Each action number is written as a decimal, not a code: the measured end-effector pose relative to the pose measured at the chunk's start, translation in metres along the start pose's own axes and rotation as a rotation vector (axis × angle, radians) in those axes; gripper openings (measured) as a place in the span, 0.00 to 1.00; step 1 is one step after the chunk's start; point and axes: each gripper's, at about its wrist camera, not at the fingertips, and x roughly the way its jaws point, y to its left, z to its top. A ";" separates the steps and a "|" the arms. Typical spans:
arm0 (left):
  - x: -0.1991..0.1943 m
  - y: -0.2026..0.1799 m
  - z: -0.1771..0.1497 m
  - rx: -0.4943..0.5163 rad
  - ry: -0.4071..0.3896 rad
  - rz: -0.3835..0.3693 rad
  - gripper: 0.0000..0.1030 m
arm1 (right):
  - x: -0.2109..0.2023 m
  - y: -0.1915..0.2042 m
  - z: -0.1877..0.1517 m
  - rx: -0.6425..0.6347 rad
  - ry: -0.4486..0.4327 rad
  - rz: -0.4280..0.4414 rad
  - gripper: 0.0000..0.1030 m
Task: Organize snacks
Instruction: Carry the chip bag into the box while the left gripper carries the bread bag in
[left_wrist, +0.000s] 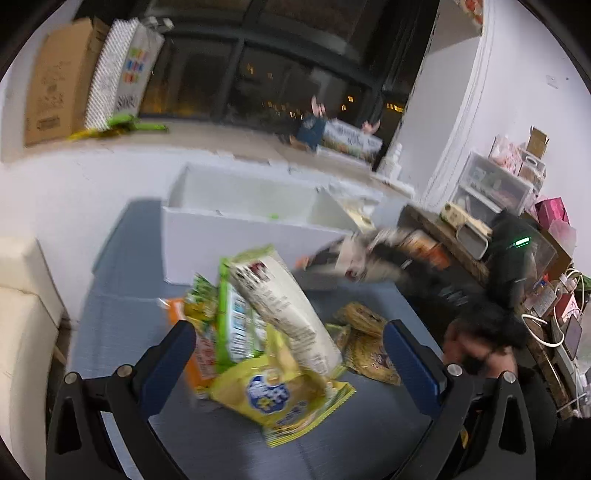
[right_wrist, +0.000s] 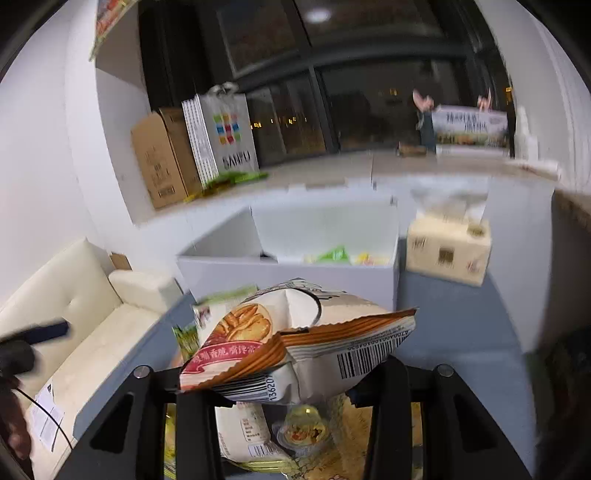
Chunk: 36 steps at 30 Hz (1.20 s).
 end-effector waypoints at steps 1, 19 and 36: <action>0.012 -0.001 0.002 -0.007 0.019 -0.006 1.00 | -0.009 0.000 0.005 0.009 -0.021 0.007 0.43; 0.160 0.008 0.017 -0.185 0.286 0.134 0.64 | -0.129 -0.018 -0.004 0.098 -0.148 -0.003 0.43; 0.030 -0.013 0.076 -0.053 -0.126 -0.097 0.28 | -0.128 -0.016 -0.009 0.097 -0.144 0.006 0.43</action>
